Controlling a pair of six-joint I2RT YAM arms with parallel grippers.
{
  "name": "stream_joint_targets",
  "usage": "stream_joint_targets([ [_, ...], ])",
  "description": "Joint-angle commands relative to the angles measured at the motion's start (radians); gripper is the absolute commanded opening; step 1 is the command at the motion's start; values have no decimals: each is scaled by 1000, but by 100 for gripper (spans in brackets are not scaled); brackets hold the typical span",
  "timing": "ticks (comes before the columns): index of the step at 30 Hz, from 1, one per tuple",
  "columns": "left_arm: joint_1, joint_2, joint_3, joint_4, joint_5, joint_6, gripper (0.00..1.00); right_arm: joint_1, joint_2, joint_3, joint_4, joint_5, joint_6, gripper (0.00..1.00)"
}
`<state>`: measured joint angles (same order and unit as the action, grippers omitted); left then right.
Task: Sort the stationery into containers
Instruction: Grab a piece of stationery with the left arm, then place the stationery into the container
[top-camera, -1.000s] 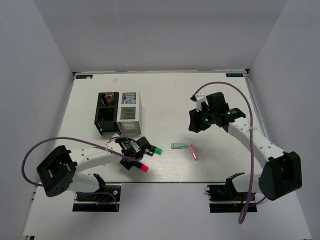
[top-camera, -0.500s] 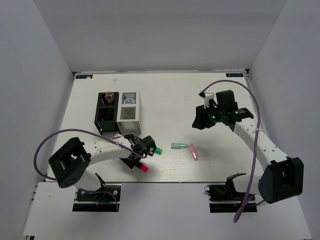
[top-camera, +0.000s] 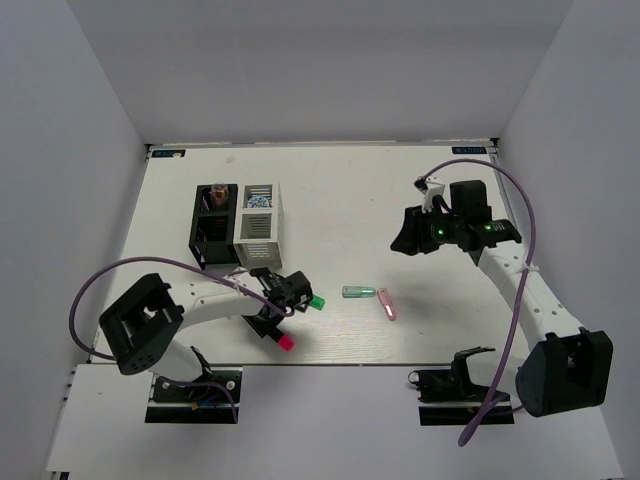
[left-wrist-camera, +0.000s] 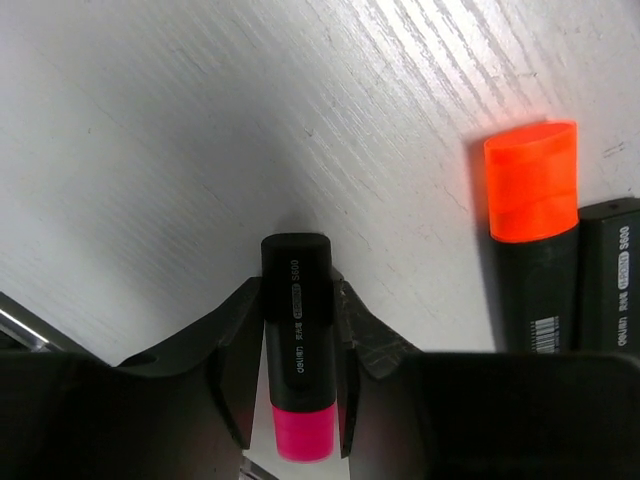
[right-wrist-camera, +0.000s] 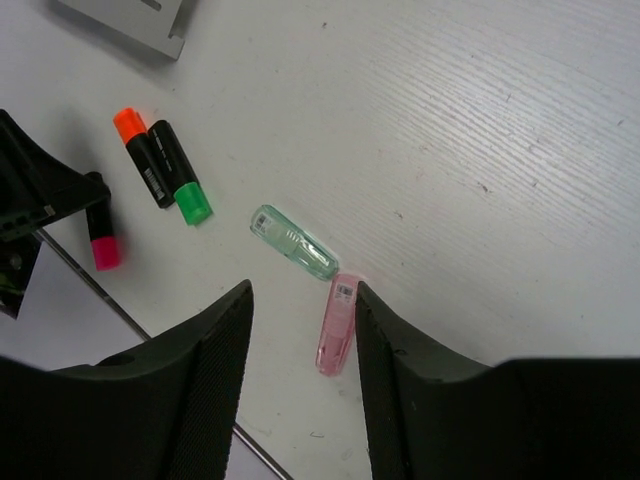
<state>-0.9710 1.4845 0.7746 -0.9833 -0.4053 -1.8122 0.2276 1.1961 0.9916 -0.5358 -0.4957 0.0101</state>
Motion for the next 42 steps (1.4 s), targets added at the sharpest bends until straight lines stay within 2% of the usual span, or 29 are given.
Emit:
stream_joint_targets([
  [1,-15,10,23,-65,40,123,0,-19,-24,-18,19,-55,21,49],
  [2,-17,-18,46,-77,-34,205,0,-28,-23,-24,22,-66,16,56],
  [3,-21,-53,107,-136,-67,229,0,-27,-21,-24,22,-73,10,72],
  [4,-38,-64,179,-168,-101,358,0,-31,-15,-22,20,-84,7,84],
  [5,-43,-91,254,-230,-195,408,0,-39,-9,-22,11,-140,-33,90],
  [6,-63,-110,344,-277,-237,445,0,-42,-3,-19,1,-161,-47,90],
  [7,-63,-119,435,-332,-322,541,0,-42,0,-19,-4,-234,-76,85],
  [8,-61,-124,478,-412,-357,562,0,-46,5,-19,-7,-257,-100,65],
  [9,-61,-130,523,-457,-392,567,0,-48,8,-16,-22,-277,-105,1],
  [10,-58,-142,625,-480,-502,626,0,-50,17,-11,-27,-300,-108,0],
  [12,-35,-162,673,-543,-582,684,0,-53,26,-8,-38,-337,-128,0],
  [13,-25,-182,701,-522,-675,741,0,-54,37,-7,-38,-352,-134,25],
  [14,-9,-191,700,-503,-702,763,0,-56,40,-5,-41,-375,-140,52],
  [15,38,-231,681,-435,-739,862,0,-59,46,-1,-52,-388,-175,71],
  [16,55,-246,663,-322,-786,916,0,-57,48,1,-53,-394,-182,73],
  [17,90,-257,629,-201,-802,1058,0,-56,51,-4,-53,-402,-185,73],
  [18,133,-292,582,-55,-819,1121,0,-59,45,-14,-43,-399,-188,73],
  [19,153,-302,547,1,-846,1265,0,-57,45,-19,-30,-400,-188,73],
  [20,187,-306,513,203,-851,1328,0,-60,43,-22,-27,-402,-185,72],
  [21,225,-312,493,277,-862,1390,0,-63,42,-25,-26,-402,-183,72],
  [22,260,-310,461,334,-872,1522,0,-66,46,-27,-24,-405,-182,72],
  [23,279,-294,453,454,-866,1556,0,-66,48,-30,-24,-406,-180,72],
  [25,343,-280,439,529,-850,1635,0,-68,51,-30,-21,-409,-182,72],
  [29,413,-225,373,673,-807,1700,0,-76,59,-39,-18,-417,-182,72],
  [32,465,-208,310,767,-767,1685,0,-82,56,-44,-10,-431,-188,72],
  [35,518,-172,311,747,-718,1592,0,-94,56,-50,-6,-445,-200,72],
  [42,588,-116,304,736,-644,1539,0,-113,69,-61,-10,-504,-237,73],
])
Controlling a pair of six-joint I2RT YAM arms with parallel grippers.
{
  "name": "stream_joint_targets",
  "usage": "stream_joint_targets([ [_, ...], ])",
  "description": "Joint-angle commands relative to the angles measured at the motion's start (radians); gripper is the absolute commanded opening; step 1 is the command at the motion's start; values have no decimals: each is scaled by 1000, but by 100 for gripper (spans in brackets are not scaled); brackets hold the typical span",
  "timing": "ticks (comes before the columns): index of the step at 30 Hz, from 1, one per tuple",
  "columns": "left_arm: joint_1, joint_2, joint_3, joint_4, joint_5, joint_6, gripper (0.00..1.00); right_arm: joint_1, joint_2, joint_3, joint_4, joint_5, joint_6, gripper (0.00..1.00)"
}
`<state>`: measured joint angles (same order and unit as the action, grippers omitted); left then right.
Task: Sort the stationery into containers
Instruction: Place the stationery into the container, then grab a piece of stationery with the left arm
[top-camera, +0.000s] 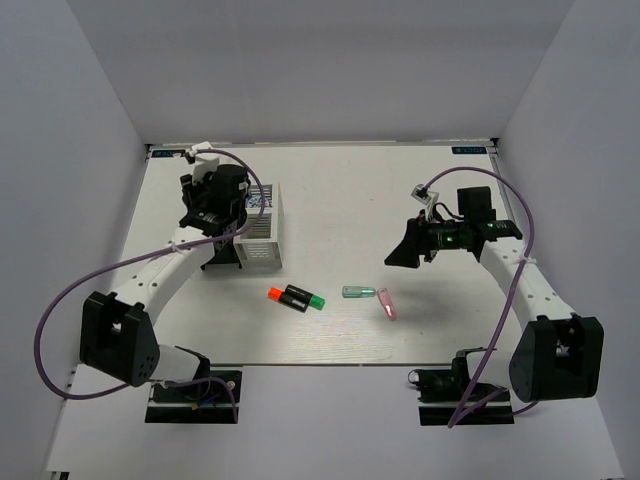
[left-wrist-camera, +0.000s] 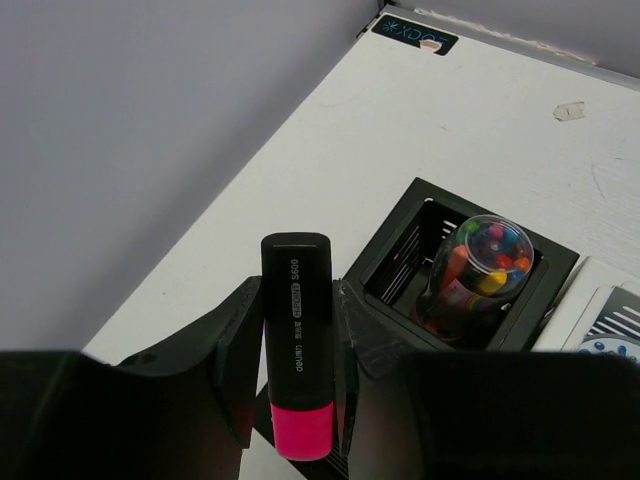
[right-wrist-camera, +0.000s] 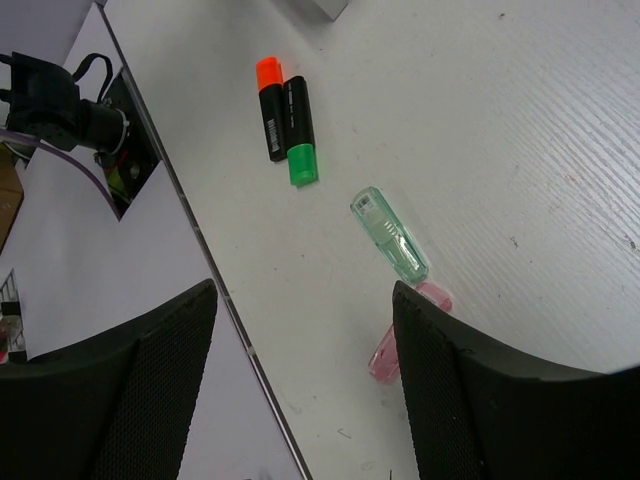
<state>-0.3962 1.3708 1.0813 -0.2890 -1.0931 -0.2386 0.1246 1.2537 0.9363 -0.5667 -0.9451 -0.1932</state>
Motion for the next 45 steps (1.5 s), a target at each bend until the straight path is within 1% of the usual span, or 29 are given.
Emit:
stream_joint_targets([
  [1,14,10,-9,48,53,-37,0,-13,12,-4,19,-60,-40,73],
  [16,5,99,-75,87,51,-102,2,-59,35,2,-18,-118,-95,79],
  [18,-4,85,-86,86,52,-102,27,-60,39,10,-33,-123,-103,85],
  [19,-9,77,-93,85,53,-103,32,-62,44,12,-39,-120,-113,87],
  [20,-13,61,-93,67,59,-105,47,-62,47,16,-44,-121,-115,88],
  [21,-13,54,-98,60,65,-110,56,-62,47,22,-62,-121,-126,89],
  [22,-13,44,-96,33,68,-117,69,-62,52,27,-65,-121,-129,89],
  [23,-15,33,-92,33,70,-125,70,-63,50,27,-67,-121,-129,89],
  [24,-13,30,-83,12,79,-131,79,-63,52,29,-68,-121,-127,88],
  [25,-16,21,-77,-7,82,-130,79,-63,50,33,-67,-116,-124,83],
  [26,-18,2,-67,-16,84,-149,79,-62,56,35,-74,-116,-121,74],
  [27,-21,-6,-51,-56,88,-151,72,-63,61,51,-81,-118,-121,54],
  [28,-30,-16,-46,-65,94,-156,59,-62,67,58,-105,-113,-121,1],
  [29,-44,-53,-22,-82,107,-168,37,-60,72,61,-111,-112,-123,0],
  [30,-52,-68,-11,-184,128,-186,1,-59,72,70,-120,-84,-141,0],
  [31,-72,-97,2,-225,198,-203,0,-56,70,70,-125,-72,-155,0],
  [32,-98,-131,14,-258,240,-247,0,-51,67,68,-119,-51,-161,7],
  [33,-111,-151,8,-321,345,-257,0,-46,66,62,-113,-43,-169,41],
  [34,-145,-185,-6,-343,501,-257,0,-40,67,61,-102,3,-187,90],
  [35,-183,-208,-32,-360,571,-257,0,-37,67,61,-95,15,-196,91],
  [36,-235,-213,-44,-415,658,-316,0,-37,70,65,-87,41,-206,91],
  [37,-266,-205,-41,-470,733,-326,13,-26,78,67,-81,64,-236,91],
  [39,-396,-167,-18,-522,815,-297,38,-22,107,84,-85,89,-258,91],
  [40,-430,-130,-11,-586,861,-271,54,-17,118,125,-111,100,-271,88],
  [41,-505,-103,-5,-581,877,-237,61,-19,131,140,-143,94,-279,79],
  [42,-585,-81,-1,-581,921,-79,68,-19,160,151,-154,68,-288,68],
  [43,-617,-75,-3,-588,914,-29,72,-22,171,168,-165,33,-295,57],
  [44,-685,-52,3,-599,908,14,72,-22,171,174,-194,17,-317,39],
  [45,-702,-39,18,-611,897,118,70,-20,177,170,-197,2,-325,33],
])
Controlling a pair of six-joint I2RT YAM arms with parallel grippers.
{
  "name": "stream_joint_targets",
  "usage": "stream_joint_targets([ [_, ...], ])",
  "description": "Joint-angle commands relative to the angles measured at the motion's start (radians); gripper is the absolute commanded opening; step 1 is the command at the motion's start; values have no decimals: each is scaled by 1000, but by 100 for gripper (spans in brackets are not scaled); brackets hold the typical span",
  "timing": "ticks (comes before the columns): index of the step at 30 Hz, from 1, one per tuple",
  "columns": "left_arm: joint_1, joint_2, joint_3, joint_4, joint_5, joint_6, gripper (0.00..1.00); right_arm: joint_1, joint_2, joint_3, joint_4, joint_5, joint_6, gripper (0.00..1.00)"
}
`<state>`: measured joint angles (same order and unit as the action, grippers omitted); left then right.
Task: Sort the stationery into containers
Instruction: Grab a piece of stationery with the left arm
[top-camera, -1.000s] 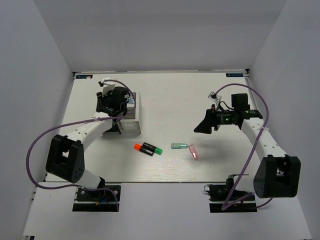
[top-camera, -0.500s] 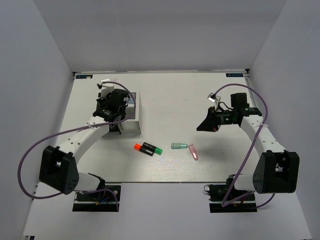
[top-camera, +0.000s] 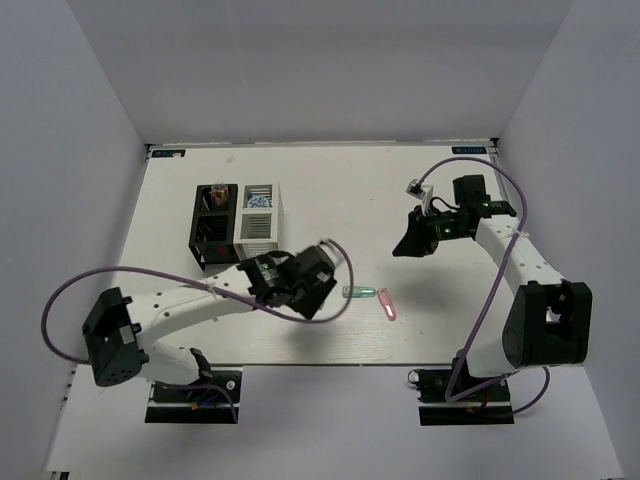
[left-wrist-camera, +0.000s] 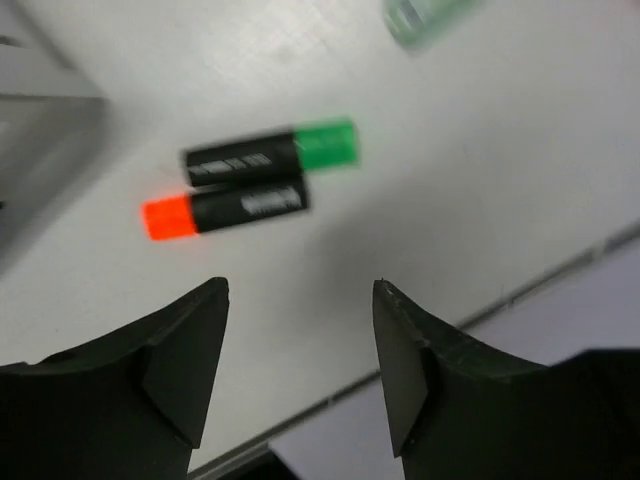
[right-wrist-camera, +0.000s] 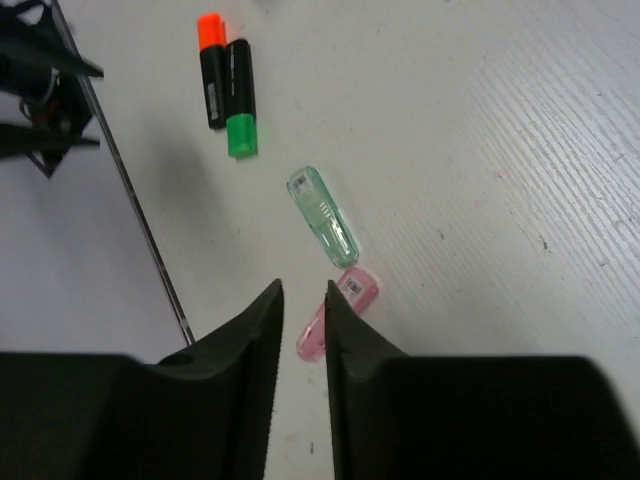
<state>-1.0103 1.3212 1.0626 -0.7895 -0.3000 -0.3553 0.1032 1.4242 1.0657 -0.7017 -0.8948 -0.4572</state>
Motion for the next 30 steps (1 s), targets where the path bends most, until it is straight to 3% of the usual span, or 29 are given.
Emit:
stream_joint_targets([
  [1,-93,36,52,-150,90,318,62,1,-2,25,-61,-65,-61,26],
  [2,-96,56,56,-157,85,404,38,0,-11,16,-58,-79,-78,21],
  [4,-65,90,95,-175,126,503,23,-3,-19,4,-64,-84,-101,16],
  [6,-39,131,125,-154,165,527,23,-7,-33,-9,-65,-75,-106,22],
  [7,-33,145,167,-151,176,538,25,-8,-47,-12,-61,-67,-107,27],
  [8,-8,176,183,-157,189,544,33,-8,-51,-22,-55,-49,-107,31],
  [10,-5,226,201,-149,226,561,60,-10,-60,-29,-39,-27,-101,50],
  [11,-5,252,207,-127,222,590,76,-13,-67,-33,-35,-17,-98,54],
  [13,-4,291,218,-111,237,625,83,-20,-76,-38,-27,-9,-94,58],
  [20,64,404,246,-88,337,726,78,-59,-140,-82,-30,2,-101,61],
  [30,82,512,301,-53,378,785,77,-125,-102,-72,-70,-72,-110,61],
])
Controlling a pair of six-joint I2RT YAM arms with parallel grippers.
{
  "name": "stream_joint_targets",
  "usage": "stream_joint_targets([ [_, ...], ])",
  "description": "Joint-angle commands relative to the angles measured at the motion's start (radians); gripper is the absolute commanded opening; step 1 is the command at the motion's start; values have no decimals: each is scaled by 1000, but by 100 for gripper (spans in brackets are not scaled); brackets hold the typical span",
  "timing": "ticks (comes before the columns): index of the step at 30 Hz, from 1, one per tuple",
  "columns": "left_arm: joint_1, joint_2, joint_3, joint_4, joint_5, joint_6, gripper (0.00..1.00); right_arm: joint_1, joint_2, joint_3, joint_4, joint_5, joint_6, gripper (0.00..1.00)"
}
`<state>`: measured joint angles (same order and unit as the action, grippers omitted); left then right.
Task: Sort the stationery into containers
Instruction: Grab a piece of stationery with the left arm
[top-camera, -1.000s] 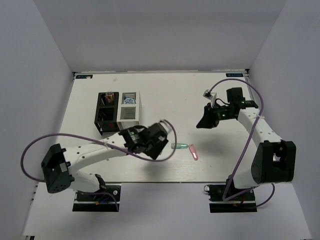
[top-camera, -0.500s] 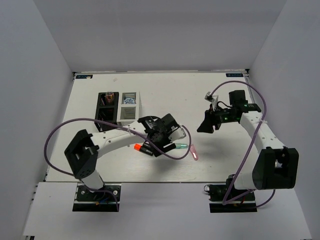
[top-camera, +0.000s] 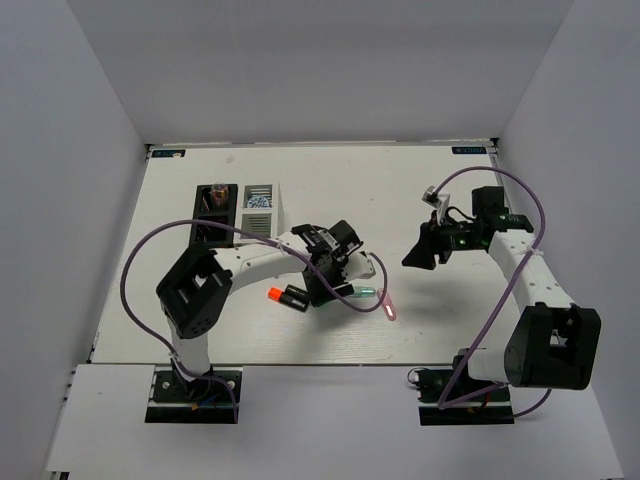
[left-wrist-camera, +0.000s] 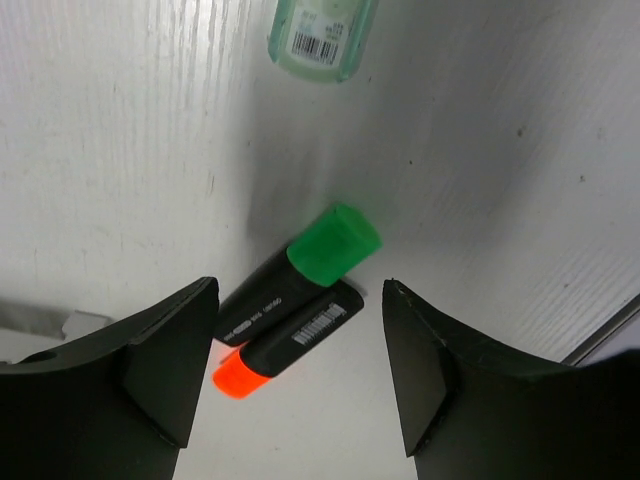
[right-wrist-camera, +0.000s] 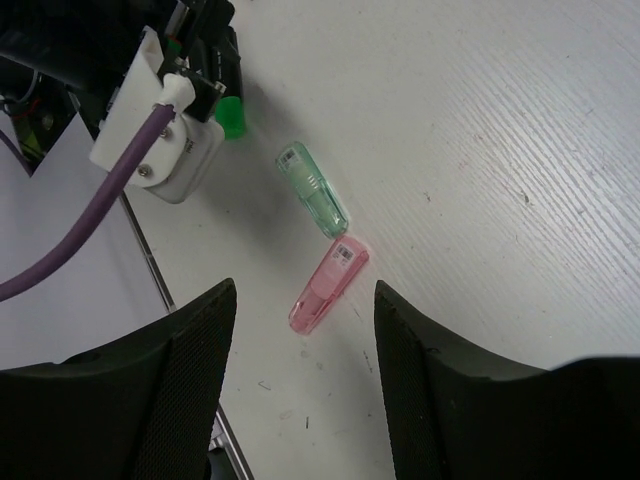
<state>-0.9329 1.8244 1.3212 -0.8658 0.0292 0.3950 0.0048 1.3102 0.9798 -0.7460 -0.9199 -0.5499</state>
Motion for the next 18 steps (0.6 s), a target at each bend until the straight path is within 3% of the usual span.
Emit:
stream_joint_targets([
  [1,6,25,46,22,58,33,77,-31,15,17,-26,-54,-18,61],
  [18,5,98,-42,77,-23,84,74,-103,24,28,-67,-138,-31,61],
])
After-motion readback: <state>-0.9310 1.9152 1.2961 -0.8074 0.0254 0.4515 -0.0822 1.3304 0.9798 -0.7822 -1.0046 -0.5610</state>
